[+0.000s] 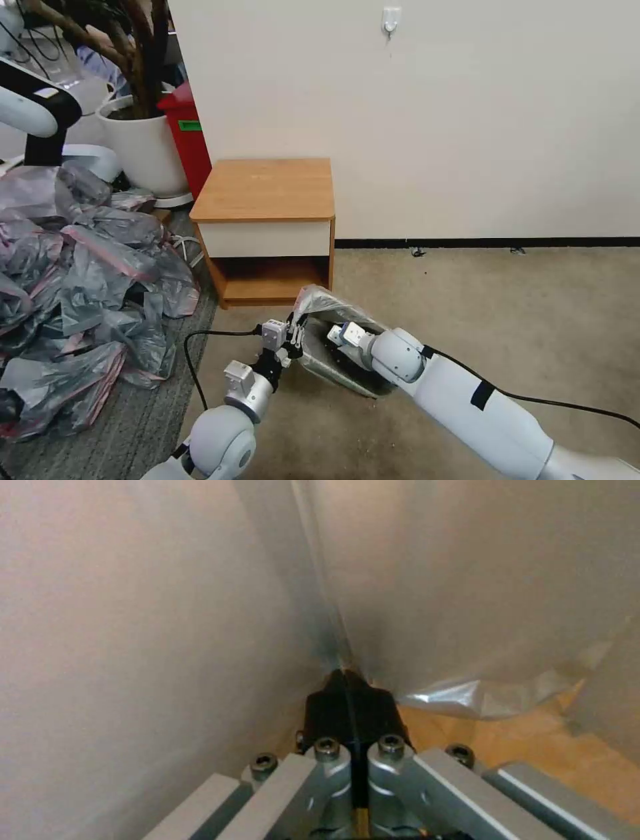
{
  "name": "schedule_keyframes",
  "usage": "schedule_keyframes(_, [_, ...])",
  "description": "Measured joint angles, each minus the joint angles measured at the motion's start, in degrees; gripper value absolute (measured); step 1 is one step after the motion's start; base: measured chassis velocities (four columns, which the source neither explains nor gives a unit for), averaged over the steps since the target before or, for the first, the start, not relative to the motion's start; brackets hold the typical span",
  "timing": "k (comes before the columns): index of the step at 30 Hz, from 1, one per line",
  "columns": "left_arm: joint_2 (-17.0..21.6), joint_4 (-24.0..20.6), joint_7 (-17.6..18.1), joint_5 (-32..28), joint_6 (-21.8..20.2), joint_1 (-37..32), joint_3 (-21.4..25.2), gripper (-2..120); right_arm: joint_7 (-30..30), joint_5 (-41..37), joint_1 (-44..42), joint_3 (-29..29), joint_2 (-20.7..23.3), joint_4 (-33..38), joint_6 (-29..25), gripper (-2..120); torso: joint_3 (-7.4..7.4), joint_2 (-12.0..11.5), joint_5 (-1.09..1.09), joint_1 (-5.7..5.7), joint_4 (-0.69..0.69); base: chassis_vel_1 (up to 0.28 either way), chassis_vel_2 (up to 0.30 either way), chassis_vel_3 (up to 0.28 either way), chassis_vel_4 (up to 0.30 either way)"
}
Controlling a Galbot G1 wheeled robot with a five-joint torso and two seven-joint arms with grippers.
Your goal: Pick up the garbage bag from the table and place it over the trash can.
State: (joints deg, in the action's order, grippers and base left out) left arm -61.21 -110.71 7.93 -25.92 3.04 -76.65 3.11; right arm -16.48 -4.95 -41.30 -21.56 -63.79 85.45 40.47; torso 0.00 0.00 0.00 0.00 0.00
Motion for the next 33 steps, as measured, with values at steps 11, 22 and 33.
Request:
schedule_keyframes(11, [0.1,-0.2,0.0,-0.6,0.0,-0.1,0.0,9,1.0,0.1,0.3,-0.3,-0.6,-1.3,0.0,0,0.0,0.0,0.0,0.0,0.0,0.0,0.0,0.0,0.0])
schedule_keyframes(22, [0.2,0.5,1.0,-1.2,-0.1,0.4,-0.2,9,1.2,0.0,0.3,-0.4,0.1,0.4,0.0,0,0.0,0.0,0.0,0.0,0.0,0.0,0.0,0.0,0.0])
schedule_keyframes(33, [0.1,1.2,4.8,-6.2,-1.7,1.9,-0.8,9,1.4,-0.2,-0.8,-0.6,2.0,7.6,-0.1,0,0.0,0.0,0.0,0.0,0.0,0.0,0.0,0.0,0.0])
